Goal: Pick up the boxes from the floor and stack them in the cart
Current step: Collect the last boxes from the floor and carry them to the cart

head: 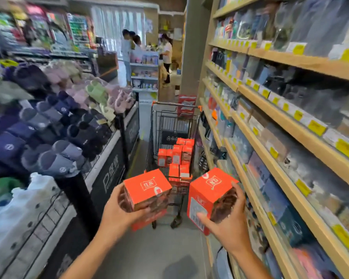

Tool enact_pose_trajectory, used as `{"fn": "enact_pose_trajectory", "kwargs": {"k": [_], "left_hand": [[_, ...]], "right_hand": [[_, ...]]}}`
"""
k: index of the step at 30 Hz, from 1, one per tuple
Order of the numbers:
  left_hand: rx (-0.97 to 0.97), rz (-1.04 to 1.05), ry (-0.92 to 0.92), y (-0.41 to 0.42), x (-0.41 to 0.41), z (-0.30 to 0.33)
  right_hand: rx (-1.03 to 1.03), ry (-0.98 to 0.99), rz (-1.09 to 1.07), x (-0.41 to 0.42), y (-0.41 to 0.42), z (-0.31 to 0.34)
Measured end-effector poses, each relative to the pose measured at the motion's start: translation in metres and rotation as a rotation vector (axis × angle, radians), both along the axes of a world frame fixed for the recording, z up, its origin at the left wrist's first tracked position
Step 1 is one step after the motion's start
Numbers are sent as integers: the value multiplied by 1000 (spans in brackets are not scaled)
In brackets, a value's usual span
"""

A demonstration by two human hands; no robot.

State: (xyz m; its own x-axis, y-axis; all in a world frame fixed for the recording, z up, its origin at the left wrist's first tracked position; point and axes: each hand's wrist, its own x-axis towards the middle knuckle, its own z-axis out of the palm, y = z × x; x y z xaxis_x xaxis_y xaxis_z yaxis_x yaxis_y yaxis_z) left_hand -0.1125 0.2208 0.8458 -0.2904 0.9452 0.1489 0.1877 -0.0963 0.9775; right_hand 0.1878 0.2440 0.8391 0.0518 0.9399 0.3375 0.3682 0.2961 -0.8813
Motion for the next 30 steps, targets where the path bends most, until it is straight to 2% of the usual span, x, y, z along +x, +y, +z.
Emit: {"fn": "enact_pose_trajectory", "kwargs": {"k": [4,8,13,20,30], "left_hand": [[-31,48,7,22,-11,-15],[-51,83,-2,67,-26,-26],[-104,88,-47,151,-52,-42],[-161,17,-12,284,-88,-49],[-224,-28,63,439,-70,-64]], "right_hand": [[-21,8,55,-12,44,-15],[-19,-93,43,-31,100,-27],[-13,-157,20,-57,181,-37],[-54,-201,-2,-88,293,-41],[-105,-223,5,-85,427,-68]]}}
